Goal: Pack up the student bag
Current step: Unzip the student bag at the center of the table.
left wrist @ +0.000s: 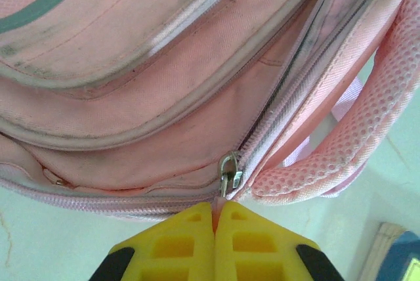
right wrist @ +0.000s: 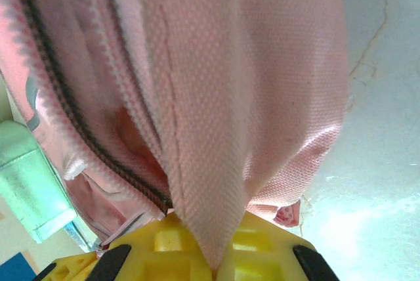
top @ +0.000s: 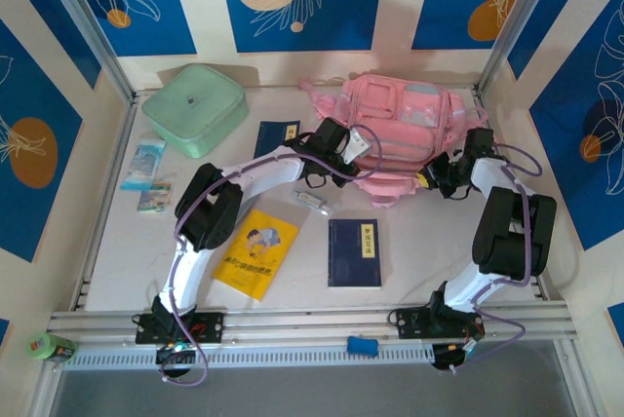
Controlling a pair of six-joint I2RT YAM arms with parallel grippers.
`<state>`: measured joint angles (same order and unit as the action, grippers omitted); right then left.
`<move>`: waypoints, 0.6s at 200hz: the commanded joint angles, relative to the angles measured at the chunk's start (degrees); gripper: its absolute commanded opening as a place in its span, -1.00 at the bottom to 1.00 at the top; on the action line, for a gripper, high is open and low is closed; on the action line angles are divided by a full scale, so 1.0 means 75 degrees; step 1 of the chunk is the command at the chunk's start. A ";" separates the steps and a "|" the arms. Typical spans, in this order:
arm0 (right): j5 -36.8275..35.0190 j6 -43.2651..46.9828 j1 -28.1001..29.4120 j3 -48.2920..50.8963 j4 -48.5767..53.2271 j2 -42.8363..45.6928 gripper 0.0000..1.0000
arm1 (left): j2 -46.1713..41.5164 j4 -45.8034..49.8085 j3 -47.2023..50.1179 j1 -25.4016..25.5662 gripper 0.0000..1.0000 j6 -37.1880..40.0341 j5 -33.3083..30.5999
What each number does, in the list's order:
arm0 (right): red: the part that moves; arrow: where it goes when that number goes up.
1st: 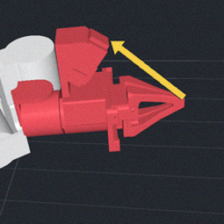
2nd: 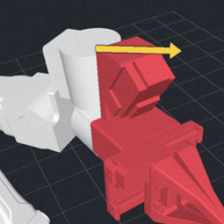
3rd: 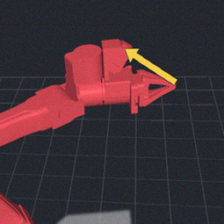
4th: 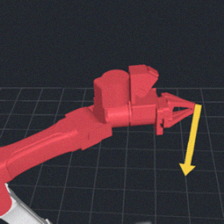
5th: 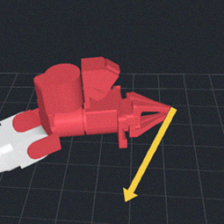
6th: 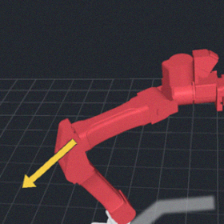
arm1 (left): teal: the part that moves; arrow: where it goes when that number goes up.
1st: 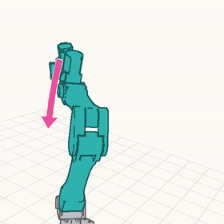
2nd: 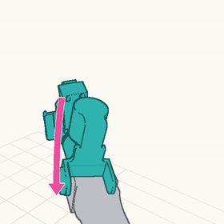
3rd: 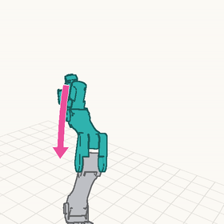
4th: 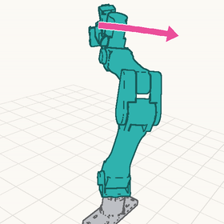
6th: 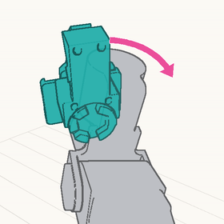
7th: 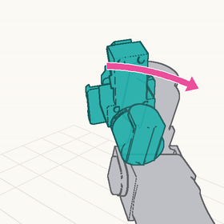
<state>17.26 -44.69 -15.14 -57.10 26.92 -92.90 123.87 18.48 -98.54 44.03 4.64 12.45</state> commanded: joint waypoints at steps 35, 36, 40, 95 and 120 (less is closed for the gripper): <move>-0.1082 0.0768 -0.0779 -0.0441 0.0340 0.0106 -0.90 | -0.0049 0.1281 -0.0369 -0.0189 -1.00 -0.0883 -0.1534; -0.1053 0.0768 -0.0798 -0.0445 0.0344 0.0106 -0.90 | -0.0039 0.1307 -0.0394 -0.0194 -1.00 -0.0874 -0.1550; -0.0951 0.0767 -0.0828 -0.0466 0.0340 0.0106 -0.88 | -0.0002 0.1400 -0.0479 -0.0200 -1.00 -0.0841 -0.1617; -0.0114 0.0584 -0.0361 -0.0220 0.0500 0.0512 -0.42 | -0.0458 0.1160 -0.0441 -0.0276 -0.44 -0.1851 -0.0060; 0.0039 0.0548 0.0187 -0.0221 0.0699 0.0773 -0.23 | -0.1061 0.0494 0.0245 -0.0420 -0.20 -0.4004 0.0033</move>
<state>15.42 -40.53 -17.32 -59.02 30.28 -90.37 122.10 24.49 -99.85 41.74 -9.19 10.81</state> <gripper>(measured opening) 0.349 0.363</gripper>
